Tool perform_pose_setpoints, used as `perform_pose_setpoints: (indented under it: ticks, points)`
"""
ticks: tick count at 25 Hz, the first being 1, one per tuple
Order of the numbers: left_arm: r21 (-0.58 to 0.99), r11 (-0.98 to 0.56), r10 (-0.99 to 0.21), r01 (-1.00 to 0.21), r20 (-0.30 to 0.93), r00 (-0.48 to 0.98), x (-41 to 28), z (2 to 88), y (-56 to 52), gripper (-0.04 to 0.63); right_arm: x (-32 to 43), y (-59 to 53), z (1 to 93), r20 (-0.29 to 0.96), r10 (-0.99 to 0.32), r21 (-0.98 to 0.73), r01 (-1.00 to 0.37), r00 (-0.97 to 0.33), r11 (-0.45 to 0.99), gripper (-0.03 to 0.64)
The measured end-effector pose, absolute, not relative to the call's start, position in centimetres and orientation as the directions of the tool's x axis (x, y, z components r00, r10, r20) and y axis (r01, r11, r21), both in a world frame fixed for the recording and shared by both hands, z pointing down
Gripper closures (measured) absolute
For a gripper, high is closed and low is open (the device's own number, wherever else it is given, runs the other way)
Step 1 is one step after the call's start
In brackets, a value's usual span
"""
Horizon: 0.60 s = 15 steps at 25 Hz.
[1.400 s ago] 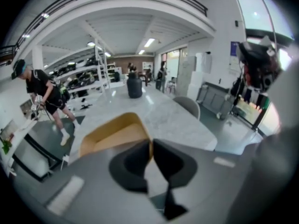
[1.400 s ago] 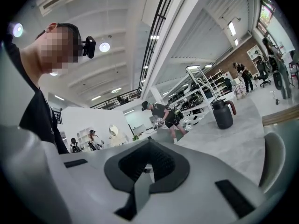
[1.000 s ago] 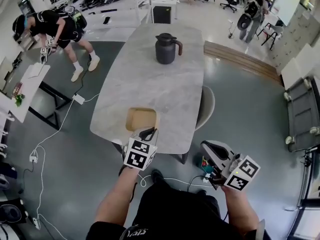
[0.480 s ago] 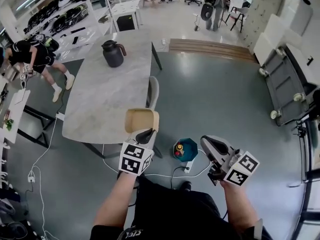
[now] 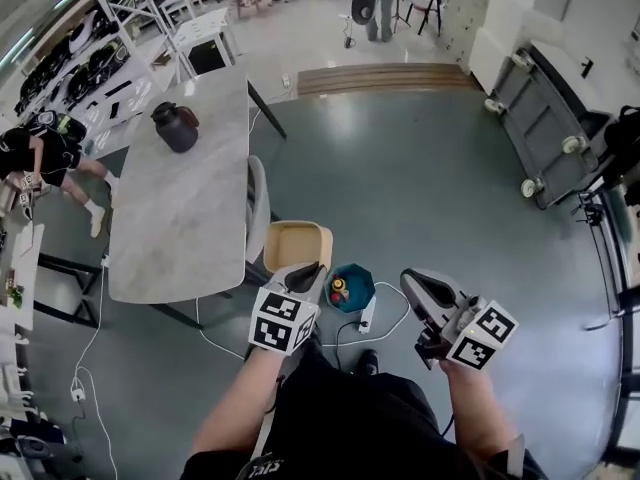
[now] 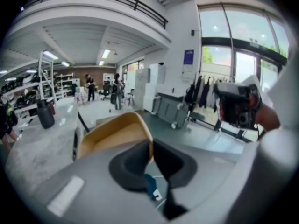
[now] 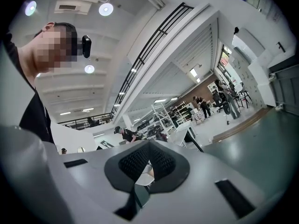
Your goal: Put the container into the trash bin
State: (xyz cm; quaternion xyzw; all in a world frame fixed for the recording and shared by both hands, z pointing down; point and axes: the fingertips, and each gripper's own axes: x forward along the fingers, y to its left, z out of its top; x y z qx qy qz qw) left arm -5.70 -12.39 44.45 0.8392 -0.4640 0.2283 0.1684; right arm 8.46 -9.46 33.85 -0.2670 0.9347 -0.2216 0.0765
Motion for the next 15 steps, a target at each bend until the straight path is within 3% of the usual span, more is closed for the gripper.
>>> perform_pose_setpoints:
  ticks: [15]
  points:
    - [0.16,-0.613,-0.559,-0.774,0.606,0.567,1.2,52.1,-15.3,0.561,13.3,-9.1,39.4,0.097,-0.631,-0.519,-0.58,-0.77,0.628,0.623]
